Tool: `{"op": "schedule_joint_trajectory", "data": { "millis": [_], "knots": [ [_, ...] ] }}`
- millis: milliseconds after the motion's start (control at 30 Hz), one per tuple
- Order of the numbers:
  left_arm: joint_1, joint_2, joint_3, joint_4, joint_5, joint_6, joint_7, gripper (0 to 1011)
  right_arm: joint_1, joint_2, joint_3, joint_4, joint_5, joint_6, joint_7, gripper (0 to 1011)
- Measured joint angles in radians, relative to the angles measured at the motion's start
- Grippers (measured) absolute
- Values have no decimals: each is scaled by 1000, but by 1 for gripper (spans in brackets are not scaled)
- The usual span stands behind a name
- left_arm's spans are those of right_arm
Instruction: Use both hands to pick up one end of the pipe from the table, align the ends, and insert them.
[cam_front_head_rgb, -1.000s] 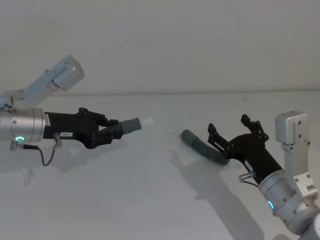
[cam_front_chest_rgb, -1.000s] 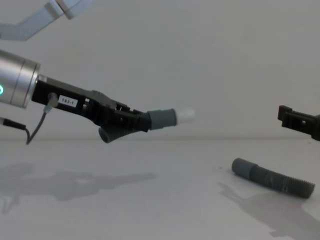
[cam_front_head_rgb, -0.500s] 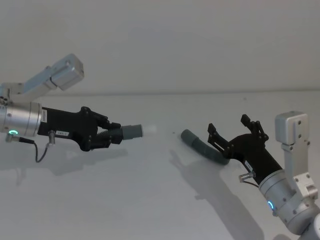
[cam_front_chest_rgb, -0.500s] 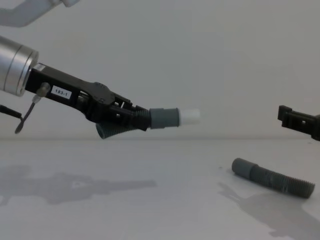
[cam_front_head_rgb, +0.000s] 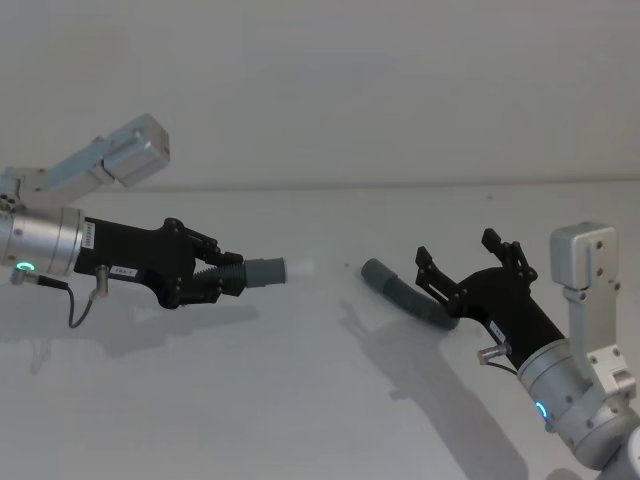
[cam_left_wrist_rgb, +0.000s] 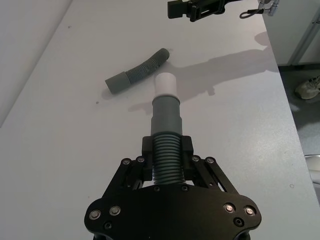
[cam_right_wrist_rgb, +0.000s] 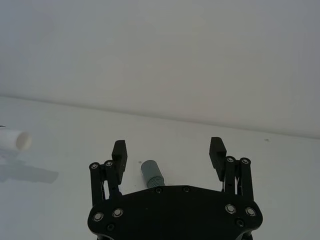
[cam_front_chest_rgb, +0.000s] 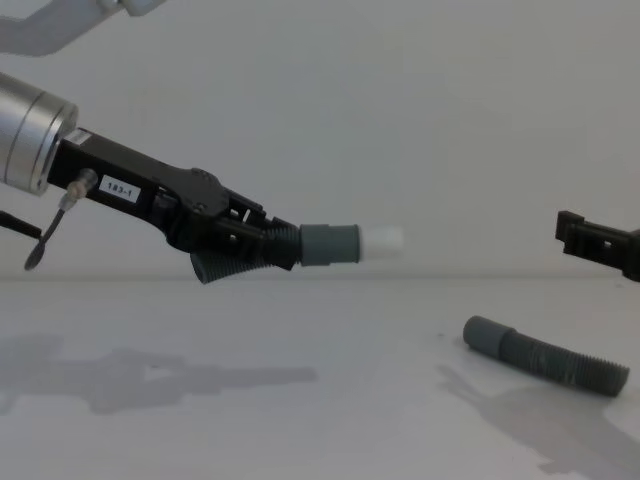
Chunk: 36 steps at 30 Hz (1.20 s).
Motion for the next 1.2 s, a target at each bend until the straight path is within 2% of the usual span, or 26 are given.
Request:
{"op": "schedule_joint_trajectory", "data": {
  "millis": [400, 633, 900, 1200],
  "knots": [
    [-3, 0, 8, 3, -4, -6, 0, 292, -1, 3, 1, 0, 0, 2, 4, 1003],
    [-4, 0, 10, 4, -5, -8, 0, 293, 5, 30, 1, 4, -1, 14, 41, 1003],
    [-4, 0, 11, 4, -6, -8, 1, 292, 41, 79, -14, 28, -1, 46, 134, 1002],
    [-5, 0, 12, 4, -7, -9, 1, 292, 132, 131, -56, 84, 2, 105, 263, 1003]
  ]
}}
